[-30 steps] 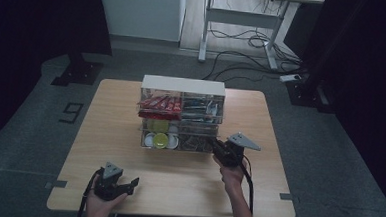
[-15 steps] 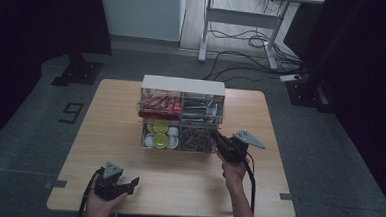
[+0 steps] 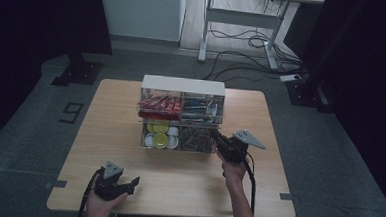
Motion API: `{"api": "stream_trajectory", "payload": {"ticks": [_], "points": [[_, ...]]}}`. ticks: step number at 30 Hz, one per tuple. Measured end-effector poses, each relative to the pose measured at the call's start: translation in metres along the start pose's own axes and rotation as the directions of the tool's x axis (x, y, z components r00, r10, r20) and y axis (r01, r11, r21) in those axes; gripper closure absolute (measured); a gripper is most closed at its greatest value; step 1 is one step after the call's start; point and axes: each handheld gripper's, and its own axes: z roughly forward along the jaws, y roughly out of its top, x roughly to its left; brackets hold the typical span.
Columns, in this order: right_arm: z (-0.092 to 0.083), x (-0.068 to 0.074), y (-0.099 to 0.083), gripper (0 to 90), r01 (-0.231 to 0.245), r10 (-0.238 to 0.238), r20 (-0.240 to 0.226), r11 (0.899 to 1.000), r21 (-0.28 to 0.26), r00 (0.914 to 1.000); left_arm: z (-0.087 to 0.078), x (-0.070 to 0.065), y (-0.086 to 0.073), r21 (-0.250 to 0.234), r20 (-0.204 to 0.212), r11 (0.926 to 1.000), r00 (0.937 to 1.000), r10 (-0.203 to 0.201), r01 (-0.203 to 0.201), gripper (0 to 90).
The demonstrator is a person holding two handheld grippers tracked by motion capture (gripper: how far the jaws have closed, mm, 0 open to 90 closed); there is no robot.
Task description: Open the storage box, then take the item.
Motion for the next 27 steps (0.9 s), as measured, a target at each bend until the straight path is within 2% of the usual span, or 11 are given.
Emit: {"api": "stream_trajectory", "payload": {"ticks": [20,27], "points": [[0.0,-0.001,-0.002,89.1,0.004,-0.004,0.005,1.0,0.004,1.0,-0.001,-0.011,0.024,-0.043,0.014,0.9989,0.9997,0.021,-0.02,27.2],[0.0,-0.002,-0.002,89.1,0.009,-0.009,0.009,1.0,0.005,0.9999,0.0,-0.014,0.033,-0.06,0.013,0.9981,0.9998,0.015,-0.014,27.2]]}}
